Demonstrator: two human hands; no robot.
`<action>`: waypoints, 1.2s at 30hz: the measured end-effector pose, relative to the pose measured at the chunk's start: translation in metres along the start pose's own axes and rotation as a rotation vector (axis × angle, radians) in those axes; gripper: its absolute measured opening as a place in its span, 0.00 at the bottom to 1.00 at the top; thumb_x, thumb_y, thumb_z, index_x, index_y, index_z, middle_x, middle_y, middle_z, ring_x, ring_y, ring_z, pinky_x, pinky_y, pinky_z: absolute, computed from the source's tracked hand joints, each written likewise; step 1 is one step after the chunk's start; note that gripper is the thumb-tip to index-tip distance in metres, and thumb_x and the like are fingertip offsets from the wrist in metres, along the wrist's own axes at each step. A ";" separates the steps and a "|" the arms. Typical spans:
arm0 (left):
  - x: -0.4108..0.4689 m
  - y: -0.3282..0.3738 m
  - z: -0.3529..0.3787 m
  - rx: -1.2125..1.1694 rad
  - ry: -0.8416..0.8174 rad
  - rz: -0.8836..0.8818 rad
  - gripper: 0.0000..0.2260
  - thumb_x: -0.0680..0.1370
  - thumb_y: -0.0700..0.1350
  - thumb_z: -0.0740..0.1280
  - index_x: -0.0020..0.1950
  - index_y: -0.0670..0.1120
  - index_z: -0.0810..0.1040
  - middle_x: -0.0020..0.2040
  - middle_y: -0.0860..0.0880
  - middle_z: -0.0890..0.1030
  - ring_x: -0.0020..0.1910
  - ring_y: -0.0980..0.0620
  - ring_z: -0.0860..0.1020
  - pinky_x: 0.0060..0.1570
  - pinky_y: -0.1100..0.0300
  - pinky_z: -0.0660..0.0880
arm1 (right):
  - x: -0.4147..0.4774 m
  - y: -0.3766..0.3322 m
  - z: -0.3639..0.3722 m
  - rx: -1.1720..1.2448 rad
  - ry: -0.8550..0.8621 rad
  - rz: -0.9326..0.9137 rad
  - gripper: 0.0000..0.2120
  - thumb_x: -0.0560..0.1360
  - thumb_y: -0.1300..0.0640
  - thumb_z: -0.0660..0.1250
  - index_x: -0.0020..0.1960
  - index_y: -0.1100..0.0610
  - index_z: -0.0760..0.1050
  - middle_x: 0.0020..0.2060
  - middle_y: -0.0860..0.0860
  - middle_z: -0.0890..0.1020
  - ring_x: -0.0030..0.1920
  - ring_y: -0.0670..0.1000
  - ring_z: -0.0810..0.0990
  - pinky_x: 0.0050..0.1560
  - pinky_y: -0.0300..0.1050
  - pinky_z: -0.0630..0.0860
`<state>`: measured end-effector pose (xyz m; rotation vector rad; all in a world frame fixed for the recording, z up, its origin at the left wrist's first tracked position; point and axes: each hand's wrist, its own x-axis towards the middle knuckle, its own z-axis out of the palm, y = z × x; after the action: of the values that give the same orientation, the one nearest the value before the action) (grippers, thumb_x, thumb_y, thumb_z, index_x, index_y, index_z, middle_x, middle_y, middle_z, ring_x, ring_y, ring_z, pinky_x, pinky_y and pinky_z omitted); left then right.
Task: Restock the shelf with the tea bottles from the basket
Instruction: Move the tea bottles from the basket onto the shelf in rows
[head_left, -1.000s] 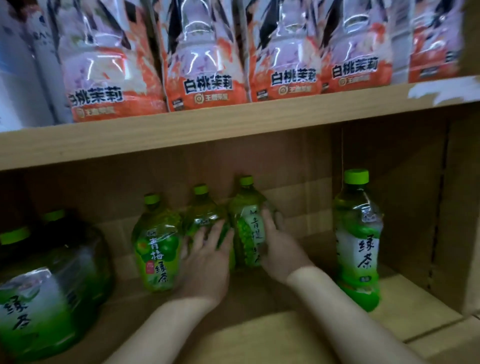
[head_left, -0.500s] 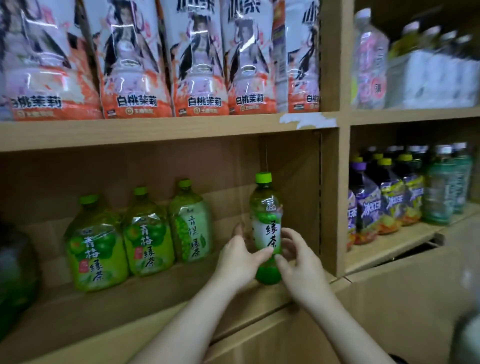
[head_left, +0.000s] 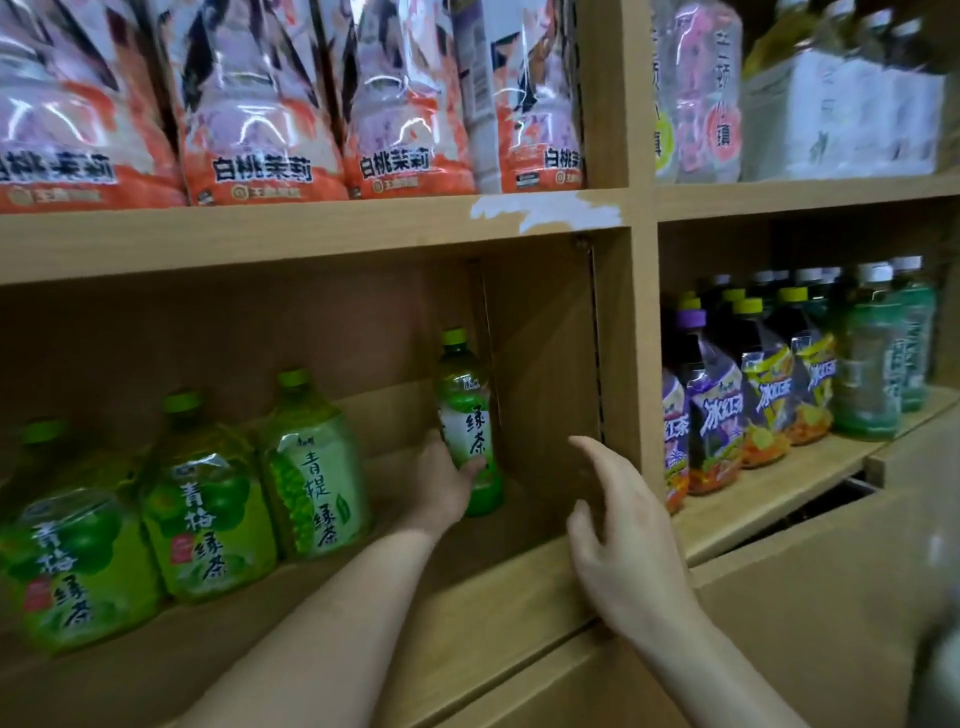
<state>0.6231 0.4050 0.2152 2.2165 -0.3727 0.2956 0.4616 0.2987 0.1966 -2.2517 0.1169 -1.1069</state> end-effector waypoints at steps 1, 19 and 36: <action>0.008 -0.001 0.004 -0.001 0.014 -0.013 0.17 0.75 0.47 0.70 0.60 0.41 0.72 0.58 0.42 0.79 0.56 0.43 0.78 0.48 0.56 0.72 | 0.000 0.003 0.001 -0.001 0.005 -0.010 0.25 0.76 0.62 0.61 0.71 0.47 0.64 0.66 0.42 0.71 0.62 0.38 0.69 0.58 0.26 0.60; -0.042 0.021 -0.016 0.011 -0.040 0.143 0.14 0.77 0.47 0.67 0.62 0.48 0.75 0.58 0.50 0.79 0.53 0.51 0.78 0.51 0.59 0.74 | -0.025 -0.001 -0.043 0.104 -0.143 0.110 0.20 0.73 0.61 0.68 0.62 0.46 0.72 0.47 0.42 0.79 0.48 0.42 0.78 0.48 0.29 0.70; -0.303 0.033 0.031 0.062 -0.698 0.564 0.10 0.74 0.37 0.63 0.46 0.48 0.84 0.48 0.50 0.84 0.50 0.53 0.80 0.45 0.67 0.68 | -0.219 -0.031 -0.213 -0.544 -0.683 0.358 0.19 0.74 0.49 0.68 0.64 0.50 0.74 0.53 0.52 0.82 0.55 0.52 0.80 0.52 0.41 0.73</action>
<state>0.3323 0.4107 0.1181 2.1791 -1.3863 -0.1947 0.1568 0.2925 0.1613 -2.8049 0.5615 -0.0805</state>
